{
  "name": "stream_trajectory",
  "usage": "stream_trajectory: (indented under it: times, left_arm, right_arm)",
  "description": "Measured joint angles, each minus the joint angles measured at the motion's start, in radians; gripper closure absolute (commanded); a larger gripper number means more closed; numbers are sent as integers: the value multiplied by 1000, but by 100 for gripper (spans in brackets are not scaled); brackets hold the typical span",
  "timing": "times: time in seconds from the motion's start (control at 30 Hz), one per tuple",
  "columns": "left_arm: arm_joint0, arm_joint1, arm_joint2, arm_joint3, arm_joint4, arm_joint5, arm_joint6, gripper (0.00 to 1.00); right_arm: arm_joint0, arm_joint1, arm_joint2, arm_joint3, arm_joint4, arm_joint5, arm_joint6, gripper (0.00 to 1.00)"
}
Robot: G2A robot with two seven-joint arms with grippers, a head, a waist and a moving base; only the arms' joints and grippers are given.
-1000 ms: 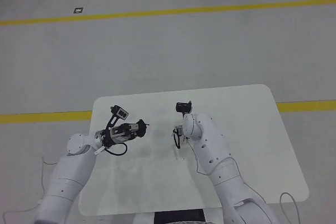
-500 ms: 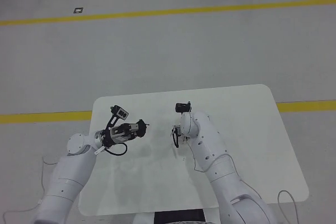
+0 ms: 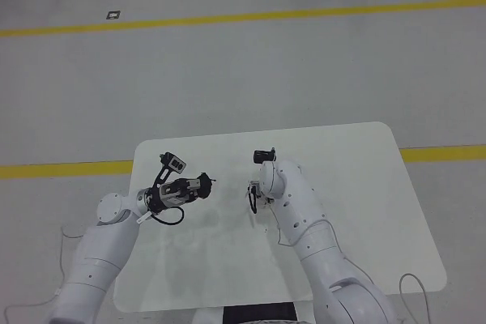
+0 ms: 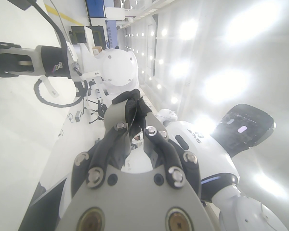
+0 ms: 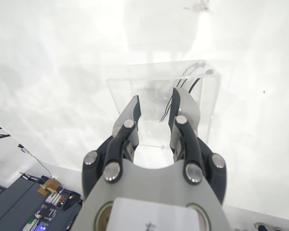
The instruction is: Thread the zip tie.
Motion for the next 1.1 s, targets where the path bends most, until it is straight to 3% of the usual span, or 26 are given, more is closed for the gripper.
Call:
stream_trajectory:
  times: [0.23,0.4,1.1]
  left_arm:
    - [0,0,0,0,0,0,0,100]
    - [0,0,0,0,0,0,0,100]
    - [0,0,0,0,0,0,0,100]
  right_arm:
    - [13,-3,11,23,-12,0,-1,74]
    - [18,-5,14,32,-13,0,-2,85]
    - [34,-2,8,57,-21,0,-16,84]
